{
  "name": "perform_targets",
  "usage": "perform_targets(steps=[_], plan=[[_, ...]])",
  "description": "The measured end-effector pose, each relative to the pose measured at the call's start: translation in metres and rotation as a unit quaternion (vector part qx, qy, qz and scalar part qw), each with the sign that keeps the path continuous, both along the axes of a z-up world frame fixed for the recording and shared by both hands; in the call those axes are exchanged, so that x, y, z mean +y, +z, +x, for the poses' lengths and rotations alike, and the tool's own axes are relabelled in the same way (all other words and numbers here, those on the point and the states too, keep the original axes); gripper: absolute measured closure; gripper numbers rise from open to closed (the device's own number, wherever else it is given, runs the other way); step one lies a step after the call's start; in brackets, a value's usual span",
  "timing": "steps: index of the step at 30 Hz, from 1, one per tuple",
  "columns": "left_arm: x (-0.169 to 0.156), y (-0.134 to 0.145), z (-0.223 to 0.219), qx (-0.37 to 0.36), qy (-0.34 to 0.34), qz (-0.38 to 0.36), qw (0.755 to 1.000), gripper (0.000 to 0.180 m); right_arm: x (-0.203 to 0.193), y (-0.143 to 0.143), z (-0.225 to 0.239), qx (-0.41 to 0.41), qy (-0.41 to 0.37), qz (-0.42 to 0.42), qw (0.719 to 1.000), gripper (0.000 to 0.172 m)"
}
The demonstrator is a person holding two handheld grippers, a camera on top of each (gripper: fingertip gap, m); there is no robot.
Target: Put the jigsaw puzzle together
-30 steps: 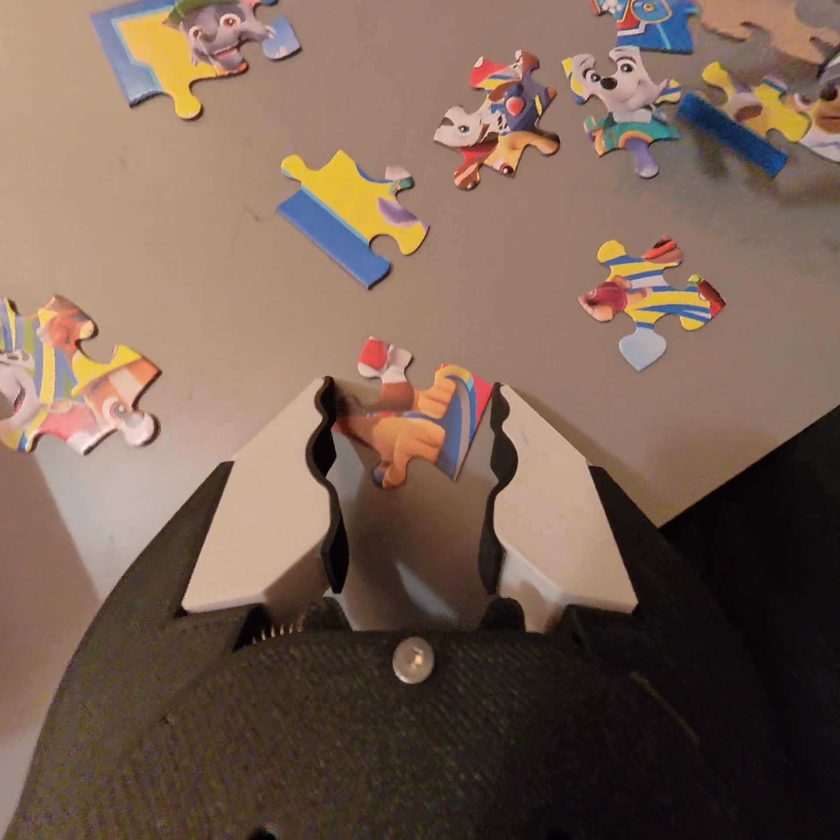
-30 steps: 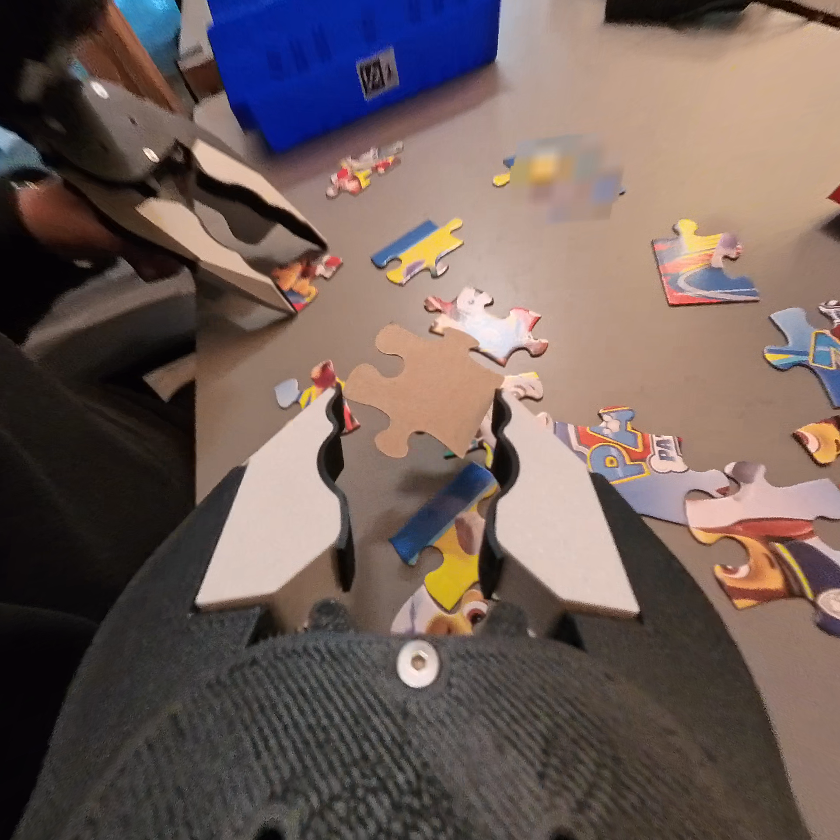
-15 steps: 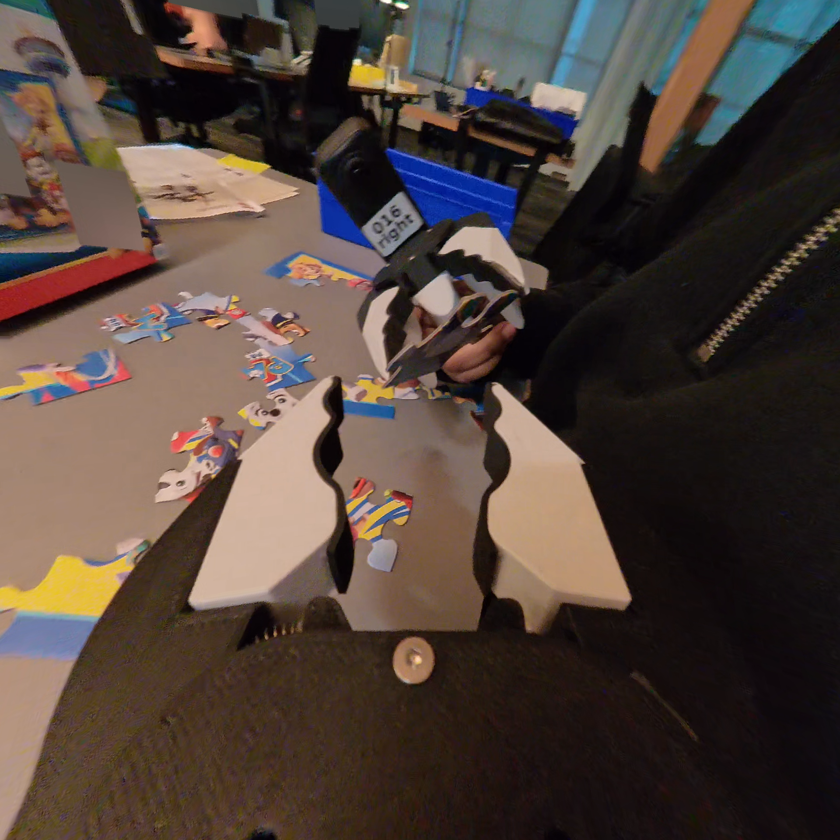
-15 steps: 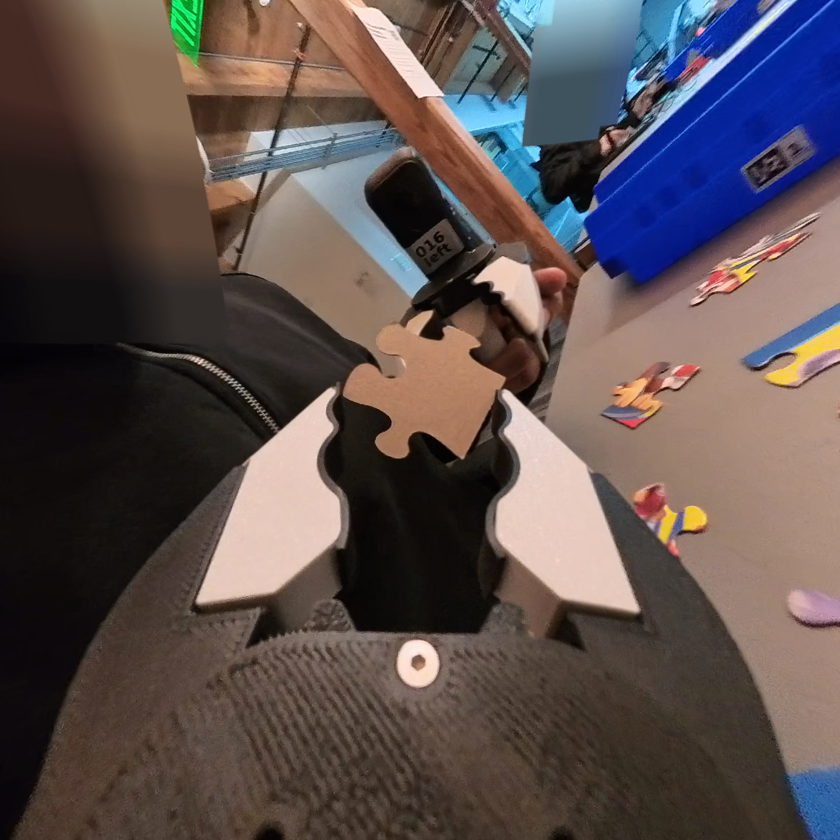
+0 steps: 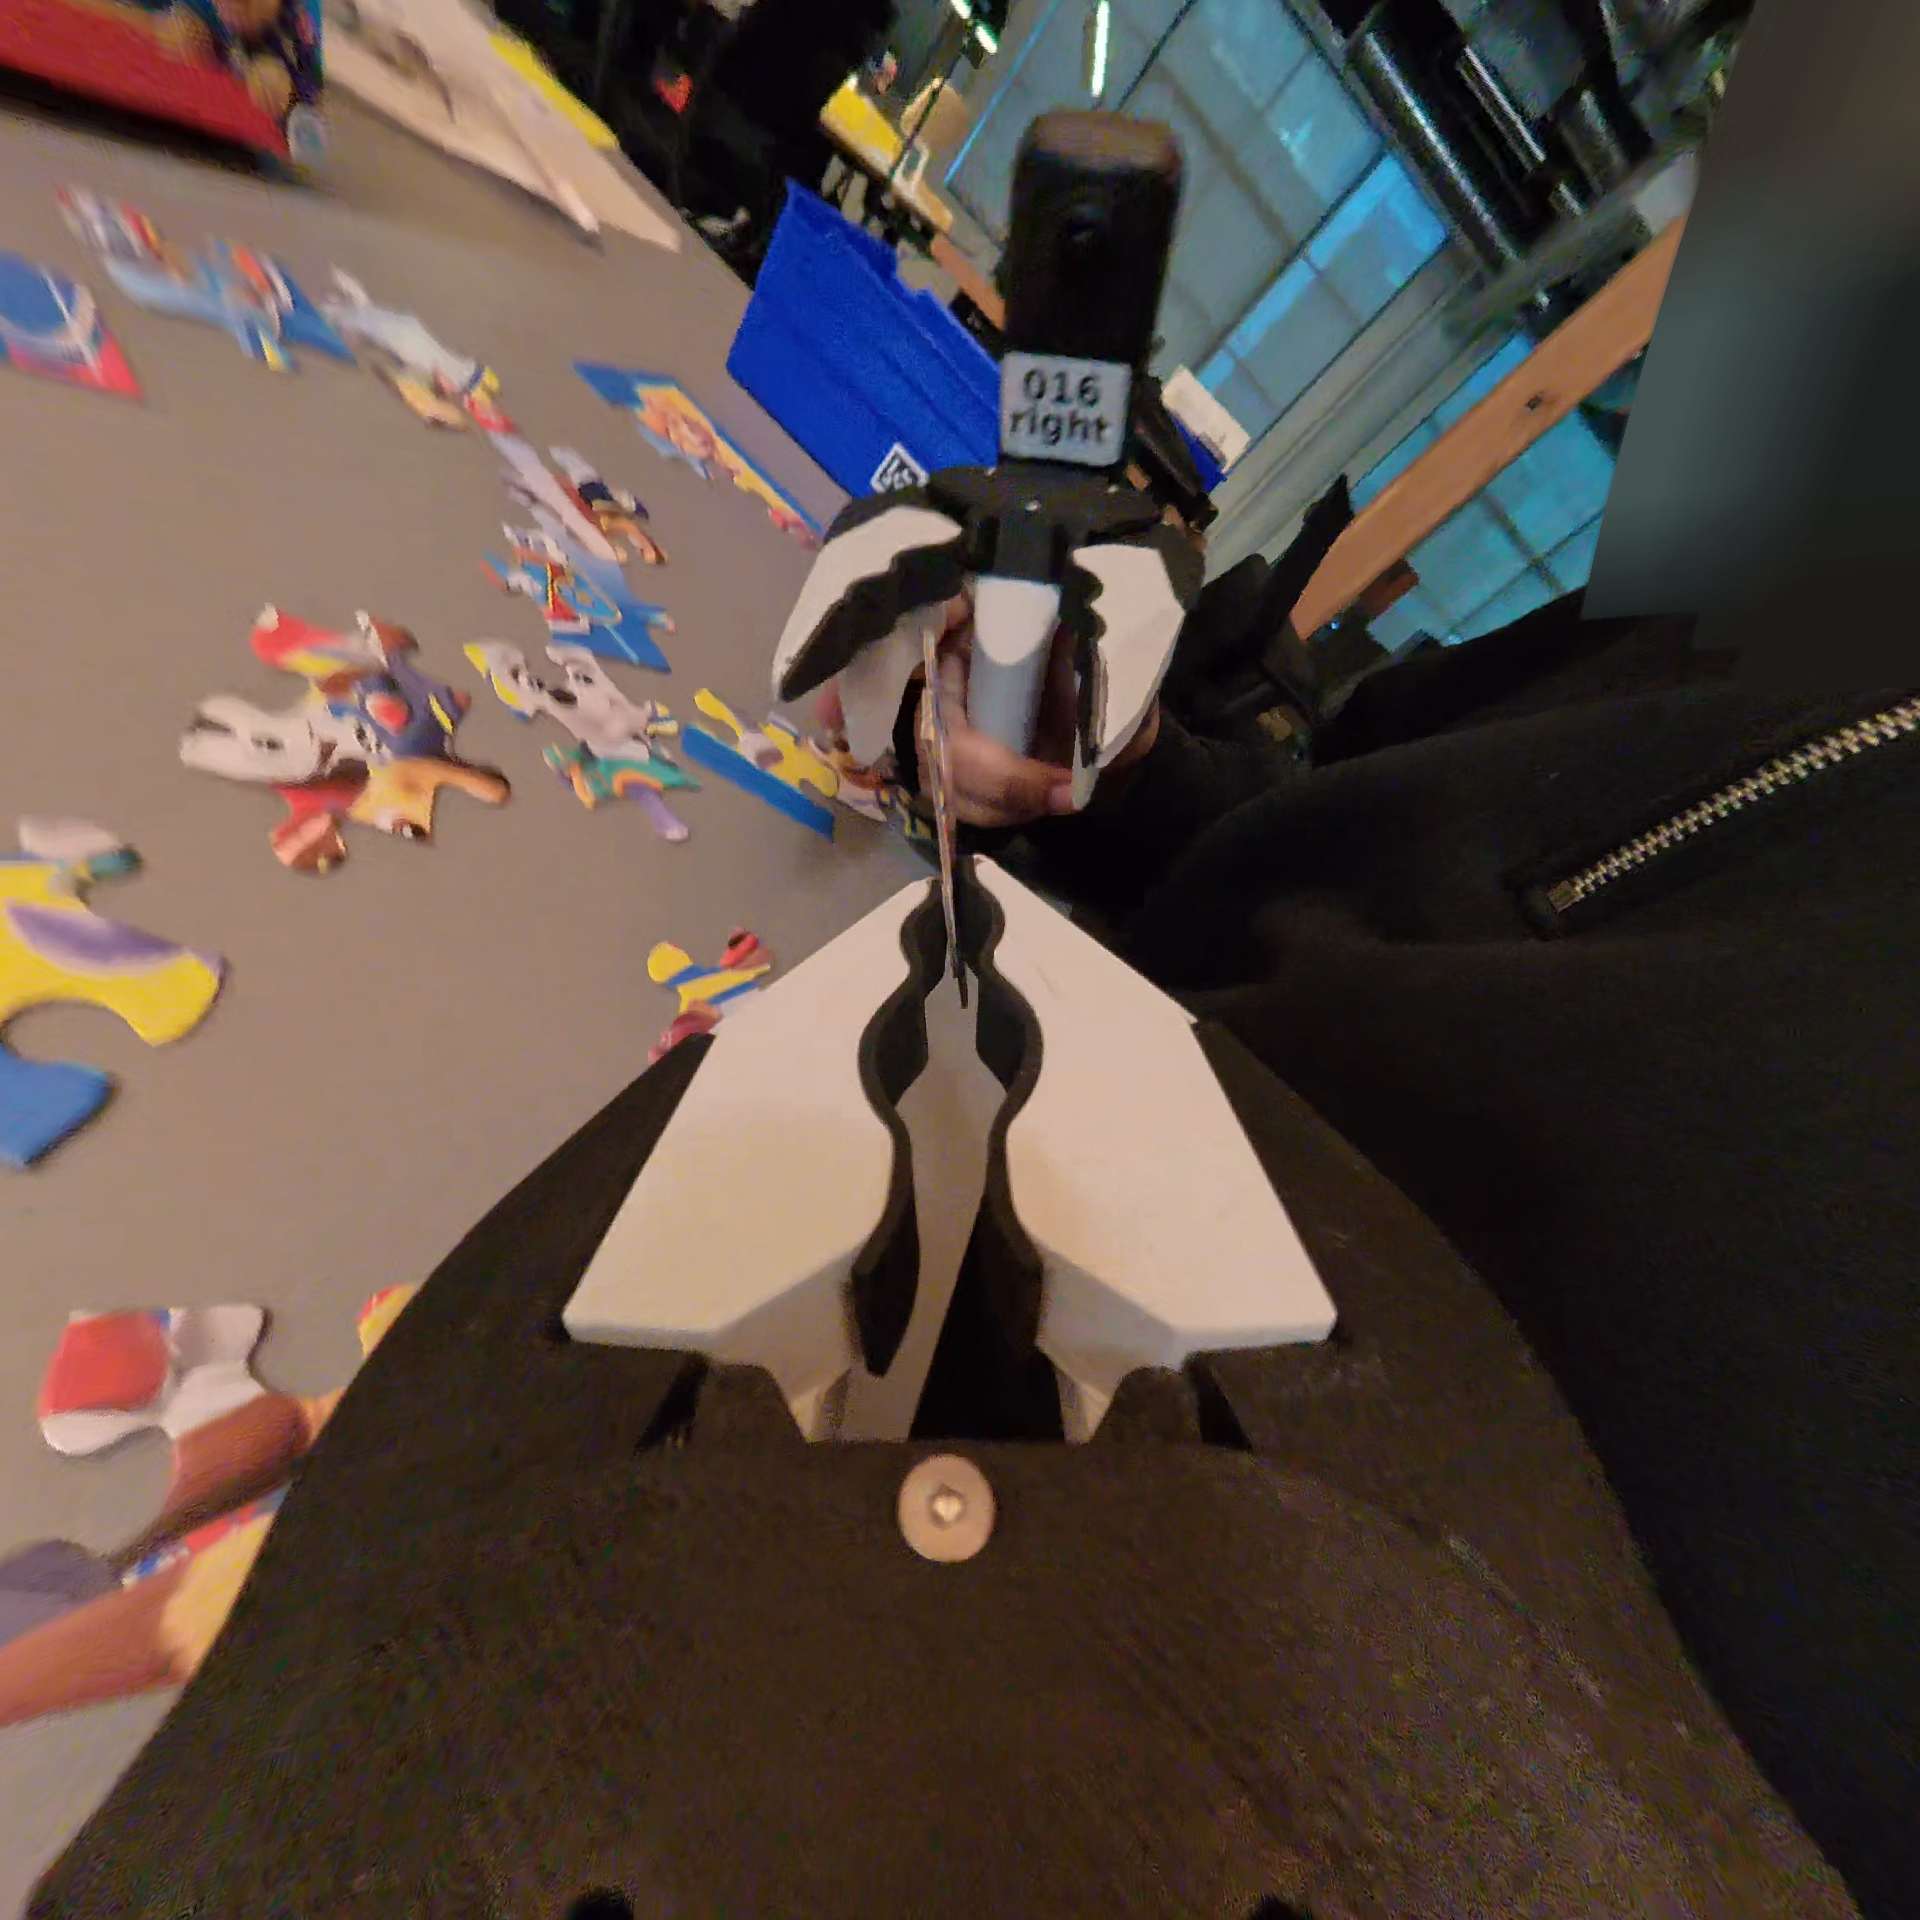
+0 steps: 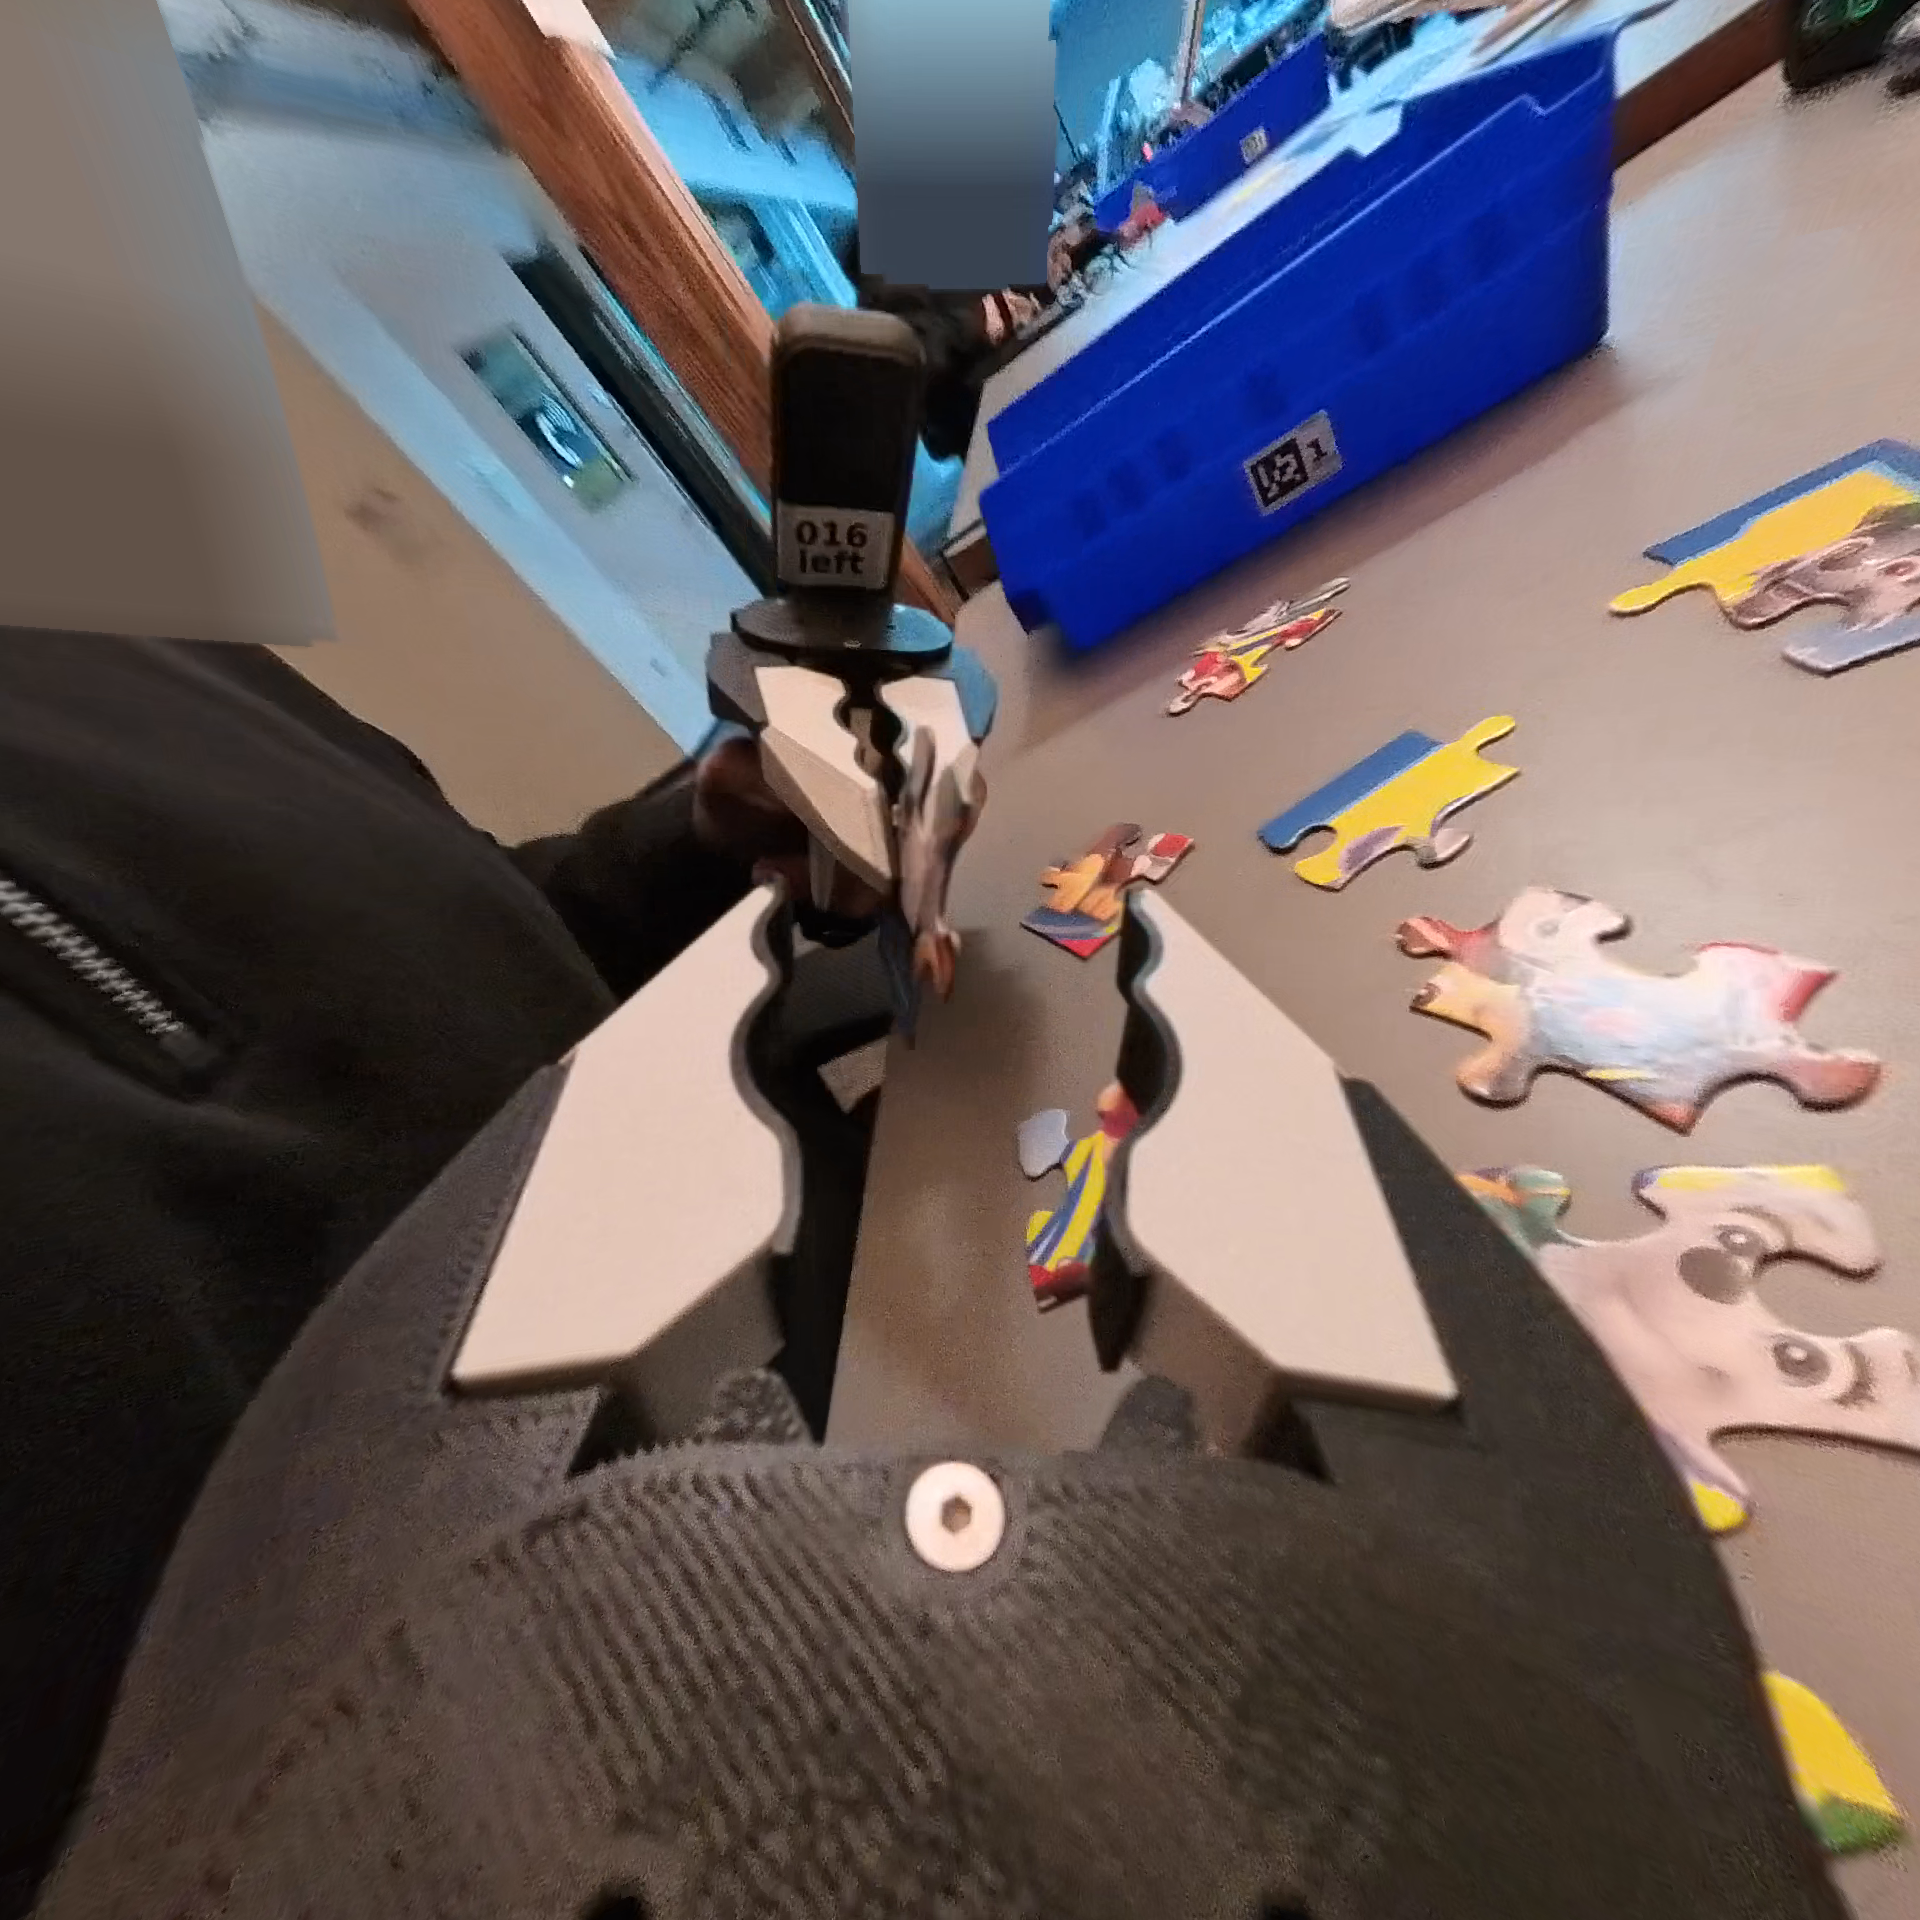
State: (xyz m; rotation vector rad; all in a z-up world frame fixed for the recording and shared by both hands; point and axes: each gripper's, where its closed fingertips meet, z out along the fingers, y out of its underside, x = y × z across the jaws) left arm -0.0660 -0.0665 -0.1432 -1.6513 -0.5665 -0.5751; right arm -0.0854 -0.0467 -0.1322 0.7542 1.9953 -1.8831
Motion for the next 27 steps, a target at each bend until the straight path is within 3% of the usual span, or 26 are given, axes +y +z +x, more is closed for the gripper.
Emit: perform_targets(steps=[2, 6, 9, 11, 15, 19, 23, 27], plan=[[-0.001, -0.004, 0.0, -0.016, 0.001, -0.002, 1.0, 0.18, -0.007, -0.001, 0.004, -0.006, 0.016, 0.009, 1.0, 0.122], [-0.003, -0.001, 0.002, -0.014, 0.0, 0.004, 1.0, 0.18, -0.016, 0.002, 0.007, -0.008, 0.035, -0.024, 0.999, 0.172], [-0.012, -0.01, -0.005, 0.02, 0.046, -0.042, 0.998, 0.155, -0.017, 0.014, 0.004, 0.01, 0.018, -0.046, 0.999, 0.172], [-0.031, -0.026, -0.011, 0.058, 0.089, -0.116, 0.988, 0.152, -0.012, 0.02, -0.002, 0.02, -0.004, -0.054, 0.998, 0.172], [-0.089, -0.065, -0.025, 0.125, 0.166, -0.292, 0.934, 0.152, 0.001, 0.028, -0.008, 0.012, -0.03, -0.08, 0.996, 0.172], [-0.103, -0.072, -0.03, 0.192, 0.181, -0.337, 0.904, 0.105, 0.01, 0.033, -0.009, 0.004, -0.035, -0.118, 0.992, 0.172], [-0.099, -0.093, -0.036, 0.23, 0.157, -0.397, 0.874, 0.103, 0.016, 0.045, -0.006, 0.022, -0.04, -0.144, 0.989, 0.172], [-0.085, -0.094, -0.041, 0.213, 0.148, -0.387, 0.885, 0.136, 0.019, 0.044, -0.003, 0.052, -0.055, -0.112, 0.991, 0.172]])
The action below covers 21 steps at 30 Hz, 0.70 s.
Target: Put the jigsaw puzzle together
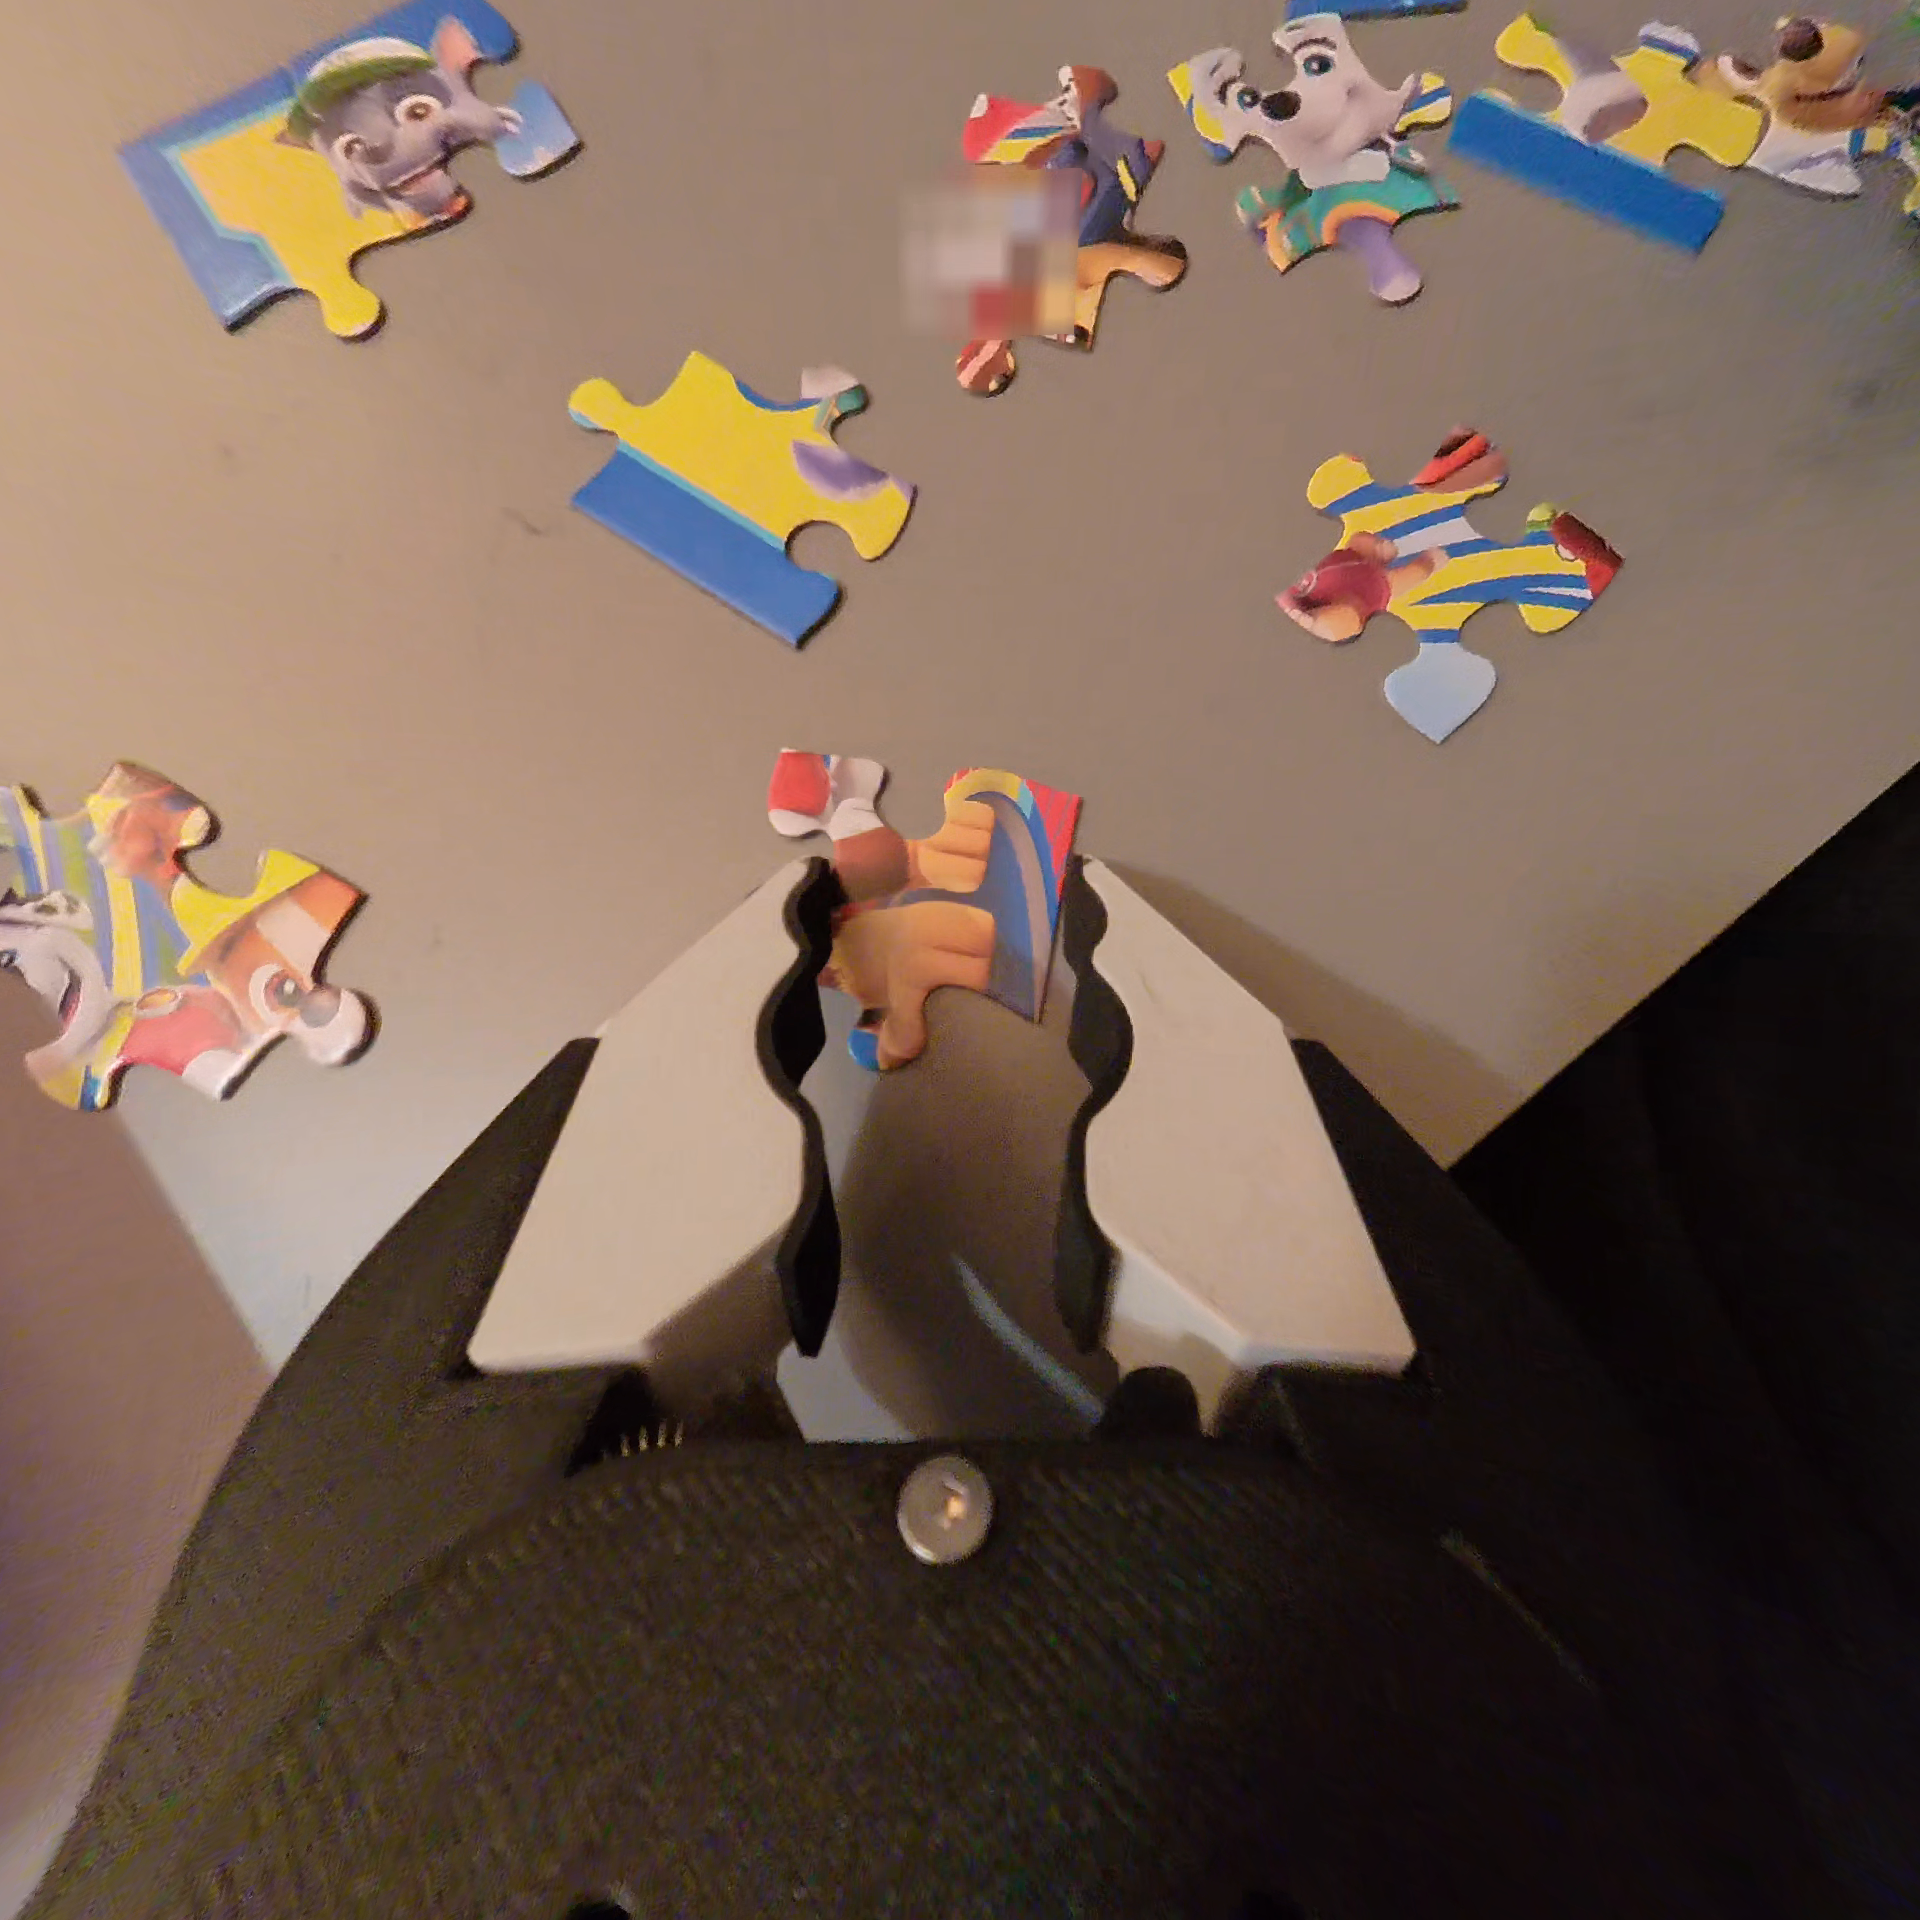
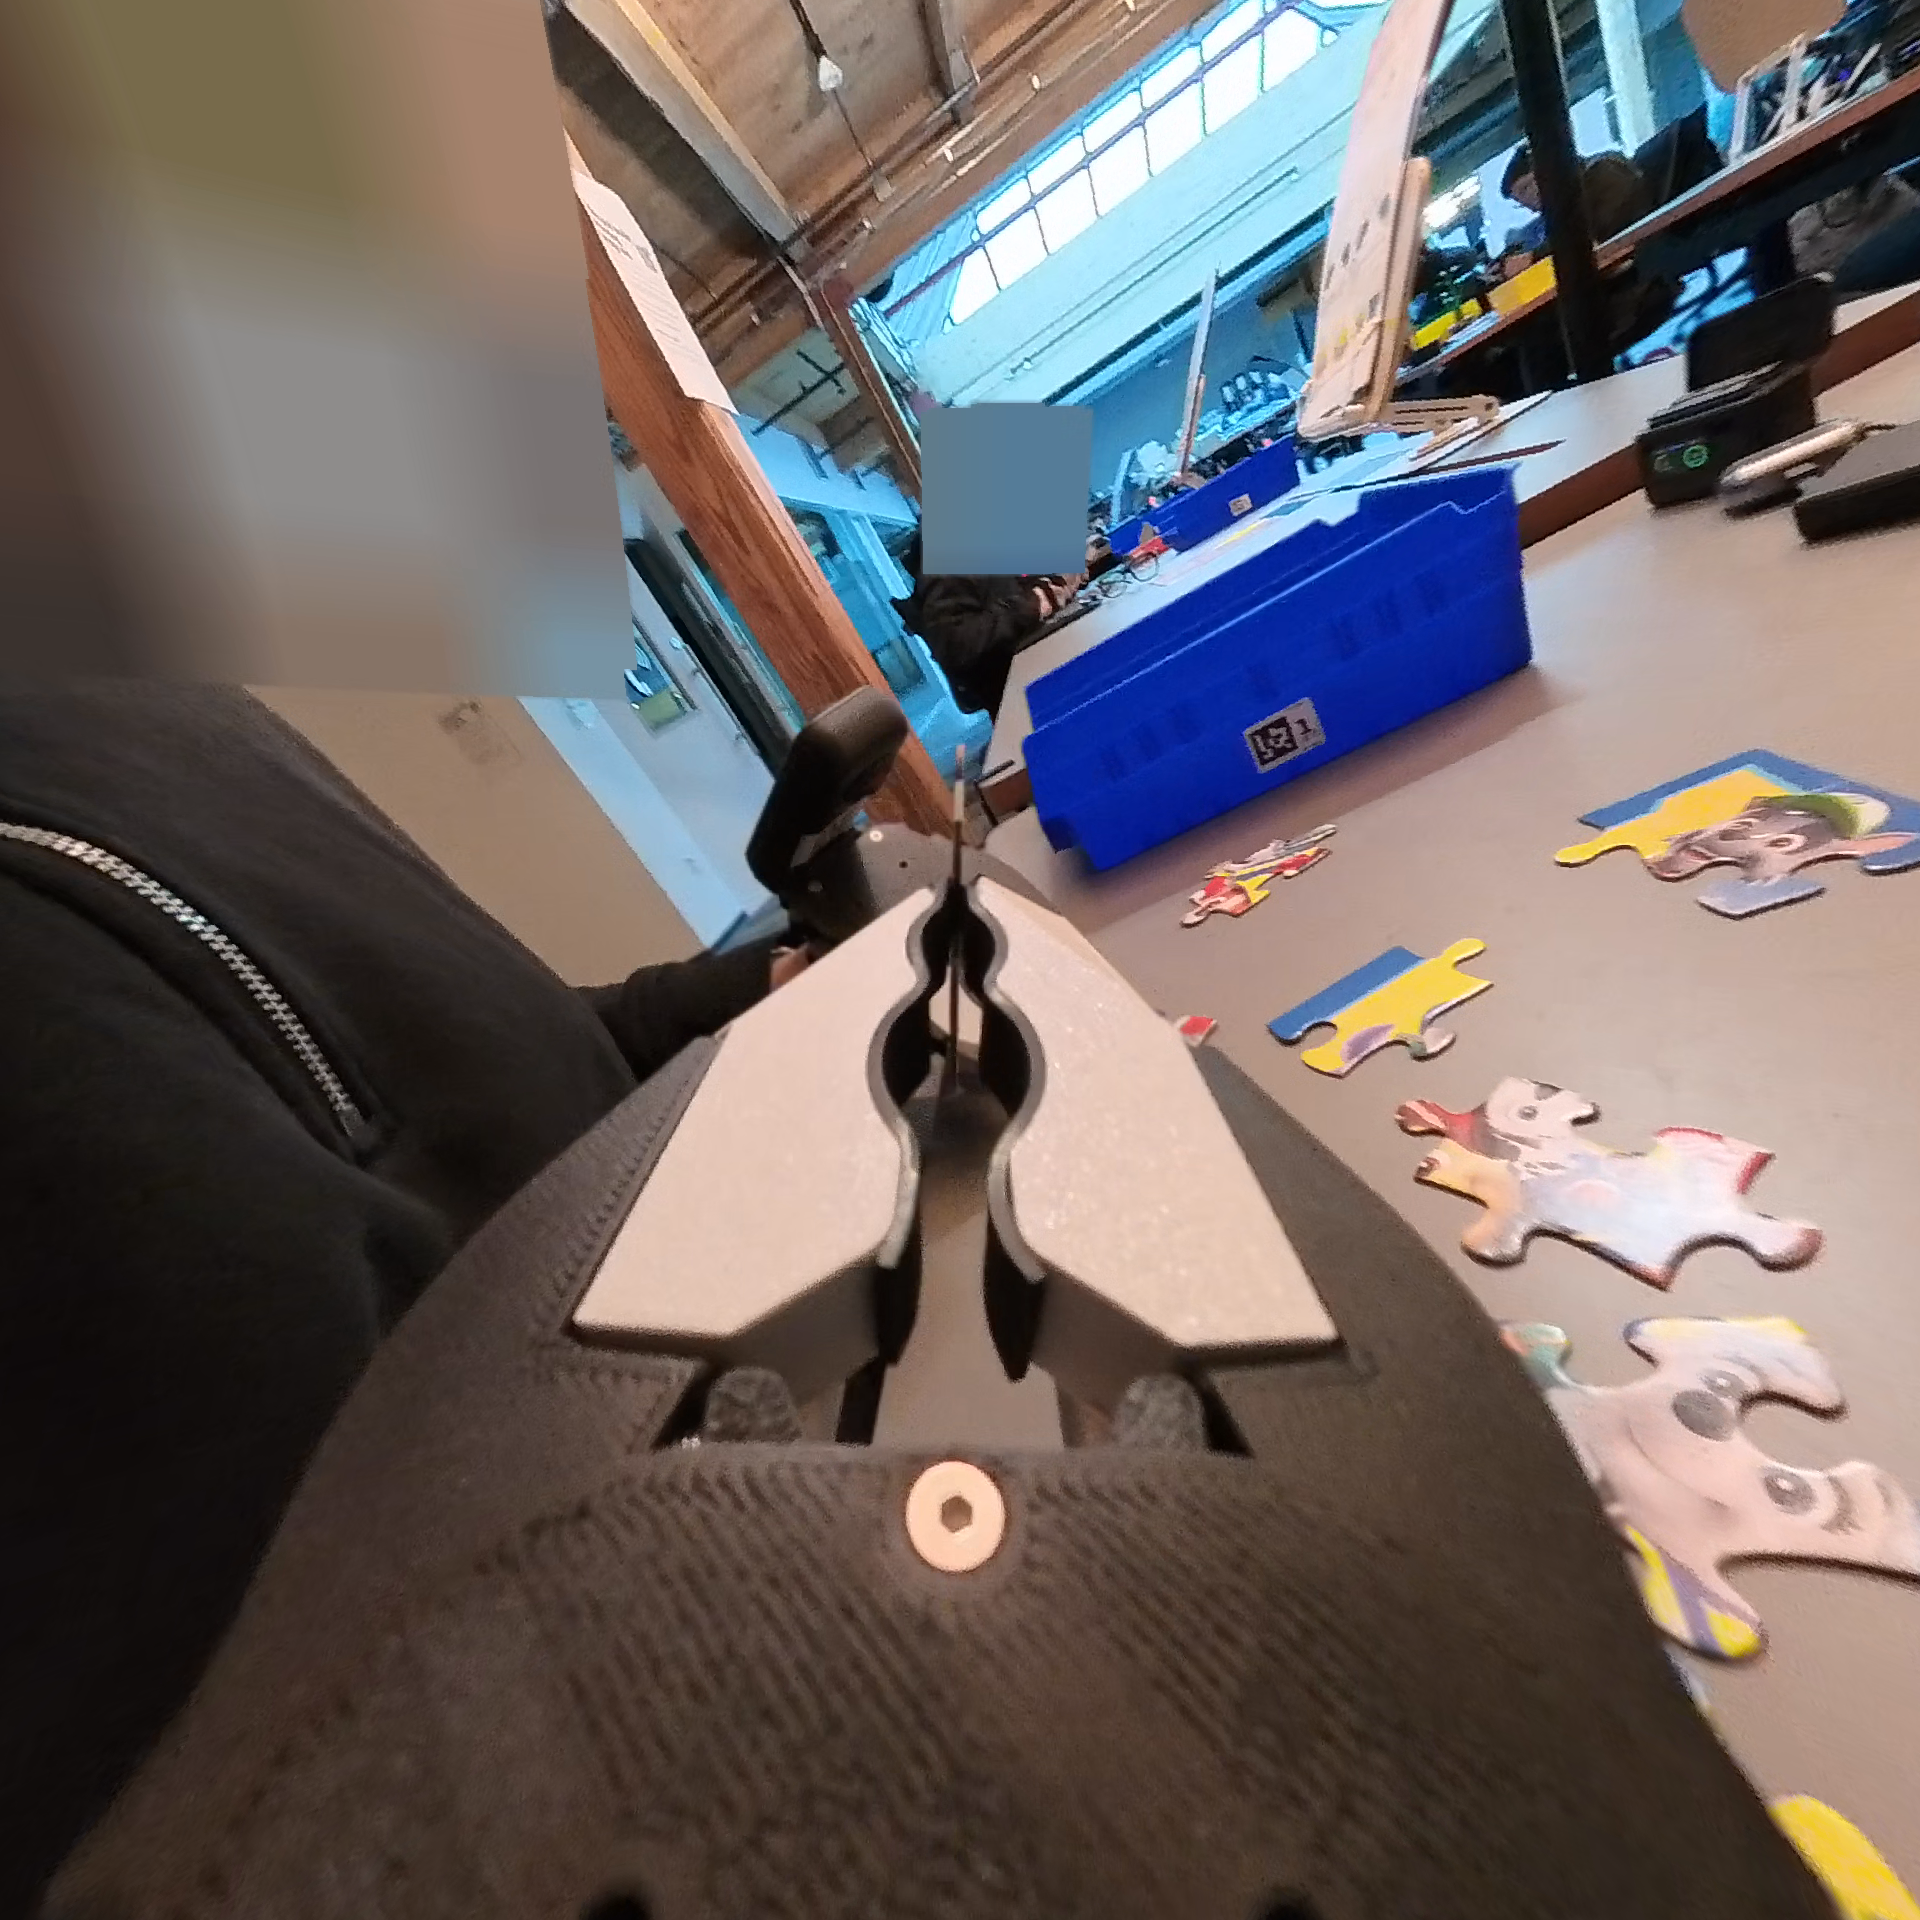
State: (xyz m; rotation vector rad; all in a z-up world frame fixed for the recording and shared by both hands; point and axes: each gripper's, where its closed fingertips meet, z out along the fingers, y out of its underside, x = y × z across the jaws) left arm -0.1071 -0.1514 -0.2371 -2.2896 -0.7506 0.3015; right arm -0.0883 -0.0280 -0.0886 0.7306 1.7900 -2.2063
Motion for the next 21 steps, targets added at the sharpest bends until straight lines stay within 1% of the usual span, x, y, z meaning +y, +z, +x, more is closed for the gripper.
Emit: perform_targets(steps=[5, 7, 12, 16, 19, 21], plan=[[0.021, 0.0, -0.019, 0.007, -0.011, 0.002, 1.0, 0.136, 0.003, -0.001, 0.003, 0.001, -0.005, 0.003, 1.0, 0.172], [0.025, 0.0, -0.031, 0.012, -0.007, -0.002, 1.0, 0.136, 0.005, 0.0, 0.003, 0.001, -0.005, 0.0, 1.0, 0.172], [0.017, 0.0, -0.054, 0.012, 0.024, -0.008, 1.0, 0.135, 0.013, 0.002, 0.003, 0.007, -0.02, 0.005, 1.0, 0.172], [0.011, 0.001, -0.073, 0.012, 0.05, -0.001, 0.999, 0.137, 0.02, 0.002, -0.002, -0.003, -0.029, -0.009, 1.0, 0.172], [0.016, 0.001, -0.084, 0.013, 0.033, 0.001, 0.999, 0.136, 0.023, 0.003, -0.005, -0.007, -0.031, -0.019, 0.999, 0.172], [0.025, 0.001, -0.088, 0.015, 0.008, 0.001, 1.0, 0.136, 0.024, 0.004, -0.005, -0.004, -0.032, -0.018, 0.999, 0.172]])
